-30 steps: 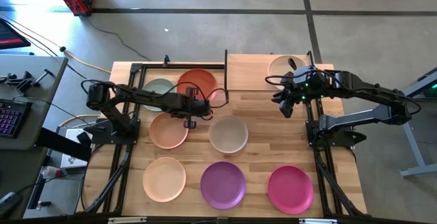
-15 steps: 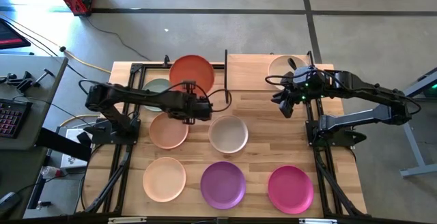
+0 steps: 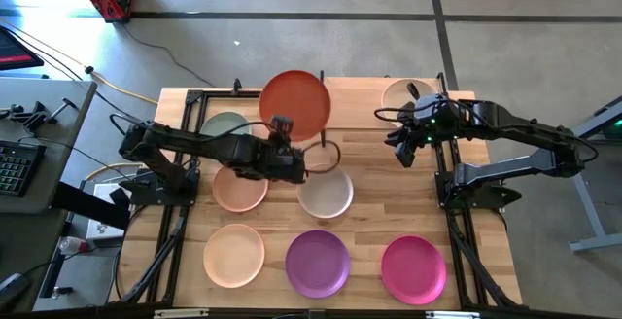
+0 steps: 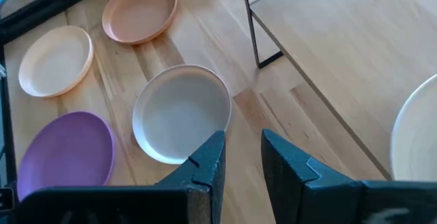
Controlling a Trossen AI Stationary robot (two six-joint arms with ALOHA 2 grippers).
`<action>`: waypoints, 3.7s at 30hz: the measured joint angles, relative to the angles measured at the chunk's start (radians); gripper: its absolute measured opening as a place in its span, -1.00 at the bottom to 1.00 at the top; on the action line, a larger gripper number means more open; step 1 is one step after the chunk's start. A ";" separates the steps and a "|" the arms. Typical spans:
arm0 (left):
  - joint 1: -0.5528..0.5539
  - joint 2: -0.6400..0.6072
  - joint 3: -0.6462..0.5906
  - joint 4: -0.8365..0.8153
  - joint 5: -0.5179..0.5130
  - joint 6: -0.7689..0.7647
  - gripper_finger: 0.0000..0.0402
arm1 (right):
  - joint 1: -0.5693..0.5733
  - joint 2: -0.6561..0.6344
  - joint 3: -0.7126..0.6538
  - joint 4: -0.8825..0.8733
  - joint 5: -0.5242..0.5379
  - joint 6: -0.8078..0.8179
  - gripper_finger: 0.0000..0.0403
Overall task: Place and stack plates onto a shelf
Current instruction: Stack the orange plate on top of the white plate on the shelf
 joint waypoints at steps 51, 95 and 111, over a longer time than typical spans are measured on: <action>-0.111 0.000 0.006 0.070 0.047 0.650 -1.00 | 0.000 0.191 0.000 0.432 0.091 0.167 -0.09; -0.113 0.013 0.006 0.245 0.053 0.234 -0.49 | -0.032 0.182 0.000 0.411 0.077 0.214 -1.00; -0.148 -0.016 0.006 0.362 -0.235 0.011 -0.48 | -0.165 0.079 0.001 0.338 0.051 0.150 -1.00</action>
